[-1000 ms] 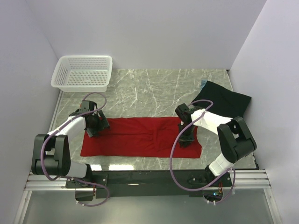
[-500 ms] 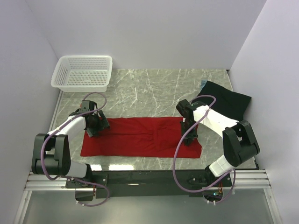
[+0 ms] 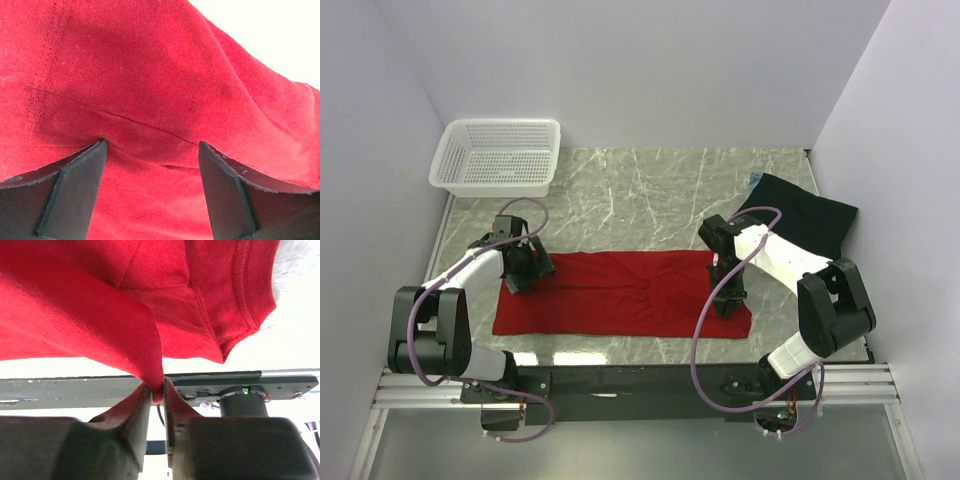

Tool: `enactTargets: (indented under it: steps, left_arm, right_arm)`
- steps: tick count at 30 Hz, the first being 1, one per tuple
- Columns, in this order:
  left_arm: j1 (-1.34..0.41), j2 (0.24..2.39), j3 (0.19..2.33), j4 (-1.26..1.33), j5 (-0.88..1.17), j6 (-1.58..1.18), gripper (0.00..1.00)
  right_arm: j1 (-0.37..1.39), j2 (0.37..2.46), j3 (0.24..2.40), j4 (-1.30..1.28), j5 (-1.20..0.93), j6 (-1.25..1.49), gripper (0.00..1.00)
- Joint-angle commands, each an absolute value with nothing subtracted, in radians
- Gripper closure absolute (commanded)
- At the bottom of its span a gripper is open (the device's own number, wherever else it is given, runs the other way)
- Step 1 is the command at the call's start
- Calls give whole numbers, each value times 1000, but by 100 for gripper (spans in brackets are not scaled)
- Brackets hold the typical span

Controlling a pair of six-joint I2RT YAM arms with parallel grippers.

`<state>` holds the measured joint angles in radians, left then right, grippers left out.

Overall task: Fold and stack the t-shirts
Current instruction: Fold the tshirt

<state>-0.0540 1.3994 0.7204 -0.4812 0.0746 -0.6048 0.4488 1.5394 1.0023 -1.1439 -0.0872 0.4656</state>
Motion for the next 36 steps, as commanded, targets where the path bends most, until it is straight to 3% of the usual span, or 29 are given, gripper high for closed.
enactTargets:
  steps: [1, 6, 9, 15, 20, 27, 36]
  left_arm:
    - [-58, 1407, 730, -474, 75, -589, 20]
    - [-57, 1397, 736, -477, 63, -589, 20]
    - [-57, 1402, 770, -501, 57, -581, 20]
    - [-55, 1391, 880, -554, 67, -587, 20]
    - [-54, 1381, 920, -587, 75, -597, 19]
    - [-35, 1350, 894, -635, 48, -572, 19]
    - [74, 1307, 865, -643, 118, -558, 18]
  right_arm:
    - [440, 1503, 1002, -1189, -74, 460, 75]
    - [442, 1511, 1038, -1227, 44, 488, 53]
    - [445, 1502, 1115, -1236, 100, 502, 49]
    - [563, 1505, 1255, -1105, 5, 417, 50]
    - [675, 1609, 1239, -928, -185, 382, 52]
    - [814, 1779, 1240, -847, -210, 385, 53]
    - [841, 1795, 1140, -746, -193, 417, 52]
